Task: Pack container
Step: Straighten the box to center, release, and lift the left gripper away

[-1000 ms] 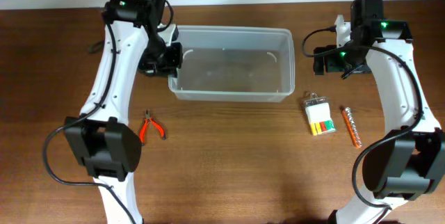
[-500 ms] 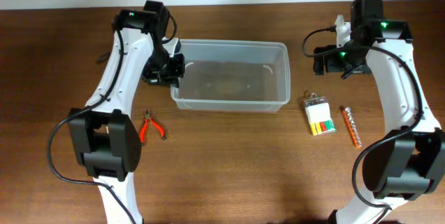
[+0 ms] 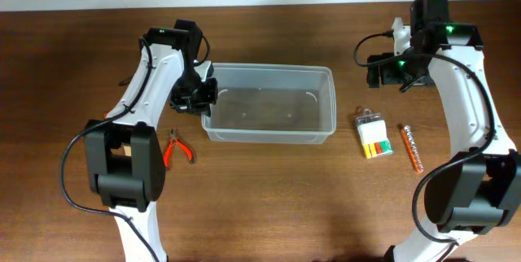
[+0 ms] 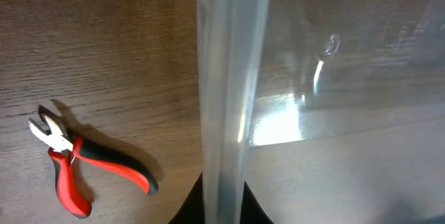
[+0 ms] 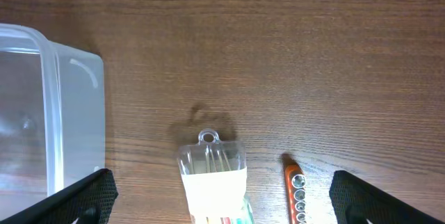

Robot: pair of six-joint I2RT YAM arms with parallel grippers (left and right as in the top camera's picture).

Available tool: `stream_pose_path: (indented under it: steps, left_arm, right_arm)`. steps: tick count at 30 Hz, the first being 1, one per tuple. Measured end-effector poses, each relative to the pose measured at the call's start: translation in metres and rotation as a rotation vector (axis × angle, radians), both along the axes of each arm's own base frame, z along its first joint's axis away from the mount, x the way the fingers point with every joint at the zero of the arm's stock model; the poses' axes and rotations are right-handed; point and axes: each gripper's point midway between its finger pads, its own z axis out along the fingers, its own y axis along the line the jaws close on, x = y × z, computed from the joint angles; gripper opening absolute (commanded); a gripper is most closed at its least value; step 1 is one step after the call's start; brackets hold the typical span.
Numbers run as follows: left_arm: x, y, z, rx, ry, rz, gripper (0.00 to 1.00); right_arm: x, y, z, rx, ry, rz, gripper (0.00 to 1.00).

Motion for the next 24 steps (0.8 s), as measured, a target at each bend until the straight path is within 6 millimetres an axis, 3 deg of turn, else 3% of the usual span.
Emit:
stream_pose_path:
  steps: [4, 12, 18, 24]
  left_arm:
    - [0.0011, -0.0005, -0.0002, -0.002, -0.005, -0.004, 0.14]
    - [0.0013, -0.0023, 0.0001, -0.014, -0.007, -0.010, 0.39]
    - [0.0011, -0.0029, 0.0003, -0.018, -0.006, -0.012, 0.46]
    - [0.0004, 0.0035, 0.0030, -0.021, 0.005, 0.005, 0.47]
  right_arm:
    - [0.0000, 0.0000, 0.0000, 0.000, 0.000, -0.001, 0.99]
    - [0.0000, 0.0000, 0.0000, 0.000, 0.000, 0.000, 0.99]
    - [0.0000, 0.0000, 0.0000, 0.000, 0.000, 0.000, 0.99]
    - [0.0000, 0.0000, 0.0000, 0.000, 0.000, 0.000, 0.99]
